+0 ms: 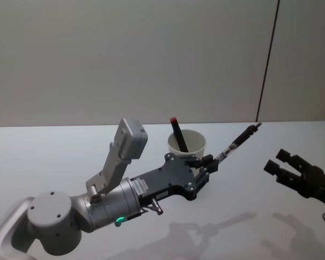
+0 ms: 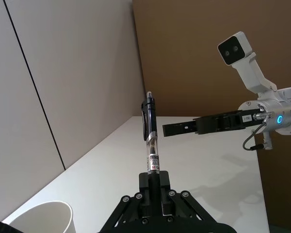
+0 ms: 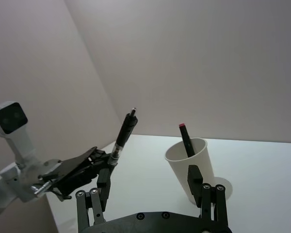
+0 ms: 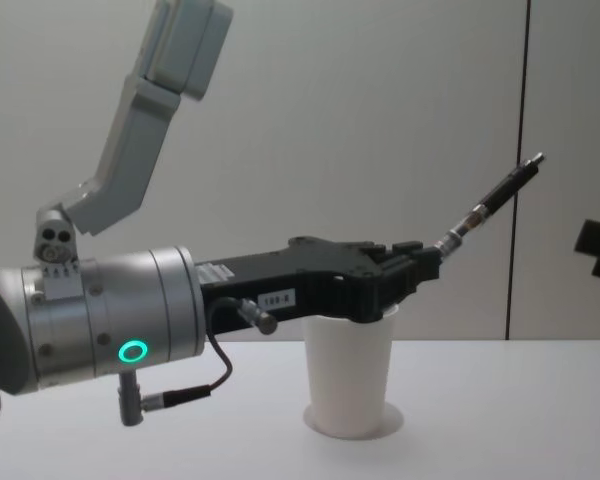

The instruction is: Place the pen into the pen holder.

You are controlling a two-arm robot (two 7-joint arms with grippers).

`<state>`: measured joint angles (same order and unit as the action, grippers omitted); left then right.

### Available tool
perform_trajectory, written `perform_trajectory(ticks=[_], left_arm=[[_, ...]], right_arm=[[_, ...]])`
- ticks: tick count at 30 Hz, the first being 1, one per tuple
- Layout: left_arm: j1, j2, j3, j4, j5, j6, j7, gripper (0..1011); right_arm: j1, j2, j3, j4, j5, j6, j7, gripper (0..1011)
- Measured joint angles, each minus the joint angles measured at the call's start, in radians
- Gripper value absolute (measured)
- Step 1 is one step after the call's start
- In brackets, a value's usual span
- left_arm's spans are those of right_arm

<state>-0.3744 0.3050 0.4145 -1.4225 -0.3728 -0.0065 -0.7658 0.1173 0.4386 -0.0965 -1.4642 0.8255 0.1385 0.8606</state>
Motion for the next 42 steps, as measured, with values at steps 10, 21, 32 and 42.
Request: perform_trajectory(ticks=[10,21,32,42], left_arm=[[0.000,0.000,0.000,0.000,0.000,0.000,0.000,130],[0.000,0.000,0.000,0.000,0.000,0.000,0.000,131],[0.000,0.000,0.000,0.000,0.000,0.000,0.000,130],[0.000,0.000,0.000,0.000,0.000,0.000,0.000,131]], right_arm=[[0.017,-0.005,-0.011,0.045,0.074,0.007,0.092,1002],[0.037,-0.024,-0.029,0.084,0.134,0.005,0.099,1002],[0.036,-0.042,-0.049,0.066,0.166,0.007,0.011,1002],[0.020,-0.057,-0.075,-0.001,0.169,0.029,-0.097,1001]])
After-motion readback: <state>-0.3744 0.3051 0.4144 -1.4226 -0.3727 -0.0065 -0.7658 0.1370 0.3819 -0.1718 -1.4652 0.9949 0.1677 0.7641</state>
